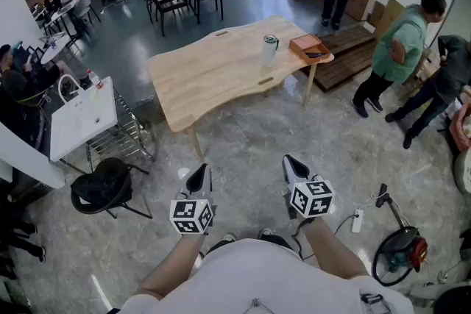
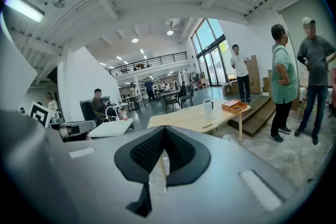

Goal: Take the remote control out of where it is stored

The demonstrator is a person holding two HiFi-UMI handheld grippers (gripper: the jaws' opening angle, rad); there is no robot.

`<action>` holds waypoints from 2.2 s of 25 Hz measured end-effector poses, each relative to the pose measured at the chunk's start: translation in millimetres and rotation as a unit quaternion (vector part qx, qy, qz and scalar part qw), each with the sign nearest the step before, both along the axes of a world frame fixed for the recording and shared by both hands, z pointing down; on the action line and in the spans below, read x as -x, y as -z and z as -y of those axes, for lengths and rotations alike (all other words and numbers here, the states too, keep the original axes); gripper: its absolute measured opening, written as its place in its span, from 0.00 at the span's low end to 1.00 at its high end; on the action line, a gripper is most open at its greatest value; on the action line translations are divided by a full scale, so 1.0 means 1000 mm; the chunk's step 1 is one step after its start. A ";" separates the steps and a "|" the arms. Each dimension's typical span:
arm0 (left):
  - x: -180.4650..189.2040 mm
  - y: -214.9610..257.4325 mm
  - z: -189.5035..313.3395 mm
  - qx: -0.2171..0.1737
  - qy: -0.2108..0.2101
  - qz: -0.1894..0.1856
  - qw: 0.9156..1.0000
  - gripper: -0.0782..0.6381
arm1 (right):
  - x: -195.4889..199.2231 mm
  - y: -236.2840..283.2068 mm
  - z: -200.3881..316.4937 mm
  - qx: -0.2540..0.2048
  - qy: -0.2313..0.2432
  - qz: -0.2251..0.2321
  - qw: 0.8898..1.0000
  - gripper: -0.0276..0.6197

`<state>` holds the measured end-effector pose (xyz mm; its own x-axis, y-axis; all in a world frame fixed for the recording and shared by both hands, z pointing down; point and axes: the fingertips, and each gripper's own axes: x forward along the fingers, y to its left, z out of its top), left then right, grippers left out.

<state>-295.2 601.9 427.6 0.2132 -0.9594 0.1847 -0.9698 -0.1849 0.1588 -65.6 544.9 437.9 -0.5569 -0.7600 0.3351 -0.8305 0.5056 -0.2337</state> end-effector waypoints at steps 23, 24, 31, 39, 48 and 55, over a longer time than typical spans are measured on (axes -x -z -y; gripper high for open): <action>0.022 -0.003 -0.010 -0.003 -0.016 -0.010 1.000 0.11 | 0.023 0.008 -0.012 -0.031 -0.013 -0.015 0.999 0.09; 0.025 -0.004 -0.011 -0.003 -0.017 -0.011 1.000 0.11 | 0.026 0.006 -0.013 -0.028 -0.015 -0.014 0.999 0.09; 0.038 -0.014 -0.015 -0.001 -0.034 -0.016 0.999 0.11 | 0.031 -0.007 -0.022 -0.006 -0.045 -0.006 0.999 0.09; 0.021 -0.027 0.008 0.011 -0.080 -0.020 0.997 0.11 | 0.009 -0.017 -0.020 0.005 -0.089 -0.012 0.996 0.09; -0.030 -0.039 0.086 0.023 -0.116 -0.016 0.993 0.11 | -0.038 -0.029 0.045 0.006 -0.120 -0.007 0.993 0.09; -0.076 -0.039 0.185 0.030 -0.120 -0.005 0.992 0.11 | -0.076 -0.038 0.147 0.015 -0.115 0.006 0.993 0.09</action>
